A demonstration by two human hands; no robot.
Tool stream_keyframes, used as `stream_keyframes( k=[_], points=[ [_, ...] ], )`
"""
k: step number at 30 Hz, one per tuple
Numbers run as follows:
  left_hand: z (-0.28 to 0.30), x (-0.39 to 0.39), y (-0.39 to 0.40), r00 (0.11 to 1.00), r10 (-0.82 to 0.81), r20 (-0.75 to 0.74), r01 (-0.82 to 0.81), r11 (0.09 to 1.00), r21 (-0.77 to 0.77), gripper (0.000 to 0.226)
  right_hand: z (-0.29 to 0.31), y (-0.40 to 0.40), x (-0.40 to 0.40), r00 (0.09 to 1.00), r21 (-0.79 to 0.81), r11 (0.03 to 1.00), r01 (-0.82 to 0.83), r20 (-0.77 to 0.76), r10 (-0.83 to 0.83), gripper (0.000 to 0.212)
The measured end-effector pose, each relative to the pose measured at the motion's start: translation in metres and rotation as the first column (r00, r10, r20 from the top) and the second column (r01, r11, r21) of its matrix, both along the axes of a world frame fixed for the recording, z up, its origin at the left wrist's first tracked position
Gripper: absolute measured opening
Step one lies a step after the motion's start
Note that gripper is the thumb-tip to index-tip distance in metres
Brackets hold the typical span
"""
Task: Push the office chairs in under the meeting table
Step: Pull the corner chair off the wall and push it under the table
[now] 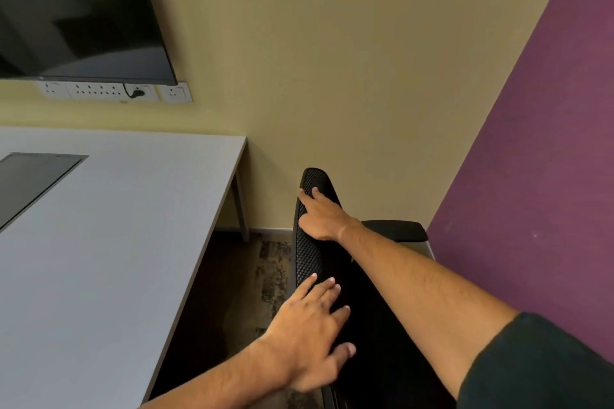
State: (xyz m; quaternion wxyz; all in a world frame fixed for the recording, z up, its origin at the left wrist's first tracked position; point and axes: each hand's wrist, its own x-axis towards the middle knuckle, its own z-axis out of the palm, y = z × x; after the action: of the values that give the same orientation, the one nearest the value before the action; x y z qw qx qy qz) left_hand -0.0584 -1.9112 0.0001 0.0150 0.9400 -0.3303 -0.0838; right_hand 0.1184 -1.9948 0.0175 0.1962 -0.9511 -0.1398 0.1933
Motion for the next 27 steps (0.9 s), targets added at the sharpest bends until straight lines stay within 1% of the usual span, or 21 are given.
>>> stream_keyframes(
  k=[2, 4, 8, 10, 11, 14, 16, 17, 19, 21, 24, 25, 27],
  points=[
    [0.005, -0.004, 0.008, 0.998, 0.053, 0.026, -0.049, 0.989, -0.136, 0.066, -0.003, -0.006, -0.016, 0.997, 0.048, 0.997, 0.064, 0.037, -0.066, 0.073],
    [0.006, -0.005, 0.017, 0.989, 0.136, 0.065, -0.119, 0.970, -0.214, 0.066, -0.006, -0.016, -0.034, 0.987, 0.087, 0.987, 0.134, 0.078, -0.141, 0.070],
    [0.009, 0.003, 0.031, 0.959, 0.266, 0.099, -0.241, 0.947, -0.211, 0.071, -0.007, -0.045, -0.085, 0.969, 0.086, 0.972, 0.219, 0.096, -0.227, 0.067],
    [0.010, 0.008, 0.035, 0.950, 0.293, 0.112, -0.268, 0.944, -0.193, 0.075, -0.005, -0.055, -0.116, 0.965, 0.084, 0.967, 0.243, 0.078, -0.249, 0.071],
    [0.011, 0.010, 0.035, 0.947, 0.298, 0.117, -0.275, 0.945, -0.178, 0.078, -0.004, -0.058, -0.132, 0.966, 0.078, 0.966, 0.246, 0.066, -0.251, 0.077],
    [0.015, 0.009, 0.029, 0.951, 0.287, 0.115, -0.273, 0.954, -0.125, 0.081, 0.000, -0.060, -0.180, 0.974, 0.077, 0.972, 0.222, 0.014, -0.224, 0.099],
    [0.014, 0.008, 0.022, 0.953, 0.279, 0.118, -0.267, 0.958, -0.109, 0.074, 0.001, -0.061, -0.211, 0.984, 0.043, 0.984, 0.175, -0.029, -0.174, 0.111],
    [0.013, 0.006, 0.019, 0.957, 0.268, 0.116, -0.257, 0.961, -0.102, 0.072, 0.001, -0.061, -0.225, 0.988, 0.011, 0.989, 0.147, -0.052, -0.146, 0.113],
    [0.010, 0.005, 0.014, 0.967, 0.234, 0.102, -0.228, 0.971, -0.068, 0.076, -0.001, -0.061, -0.250, 0.992, -0.021, 0.993, 0.115, -0.058, -0.116, 0.107],
    [0.007, 0.007, 0.014, 0.976, 0.204, 0.083, -0.201, 0.979, -0.035, 0.089, -0.004, -0.063, -0.268, 0.991, -0.022, 0.991, 0.133, -0.005, -0.133, 0.099],
    [0.005, 0.015, 0.019, 0.989, 0.140, 0.043, -0.139, 0.990, -0.016, 0.109, -0.001, -0.073, -0.281, 0.992, -0.064, 0.990, 0.129, 0.021, -0.128, 0.094],
    [0.004, 0.019, 0.022, 0.994, 0.105, 0.030, -0.104, 0.994, -0.016, 0.112, 0.001, -0.077, -0.284, 0.993, -0.076, 0.990, 0.117, 0.018, -0.116, 0.093],
    [0.003, 0.025, 0.029, 1.000, 0.023, 0.004, -0.023, 1.000, -0.020, 0.112, 0.003, -0.086, -0.292, 0.995, -0.100, 0.990, 0.101, 0.006, -0.101, 0.092]
  ],
)
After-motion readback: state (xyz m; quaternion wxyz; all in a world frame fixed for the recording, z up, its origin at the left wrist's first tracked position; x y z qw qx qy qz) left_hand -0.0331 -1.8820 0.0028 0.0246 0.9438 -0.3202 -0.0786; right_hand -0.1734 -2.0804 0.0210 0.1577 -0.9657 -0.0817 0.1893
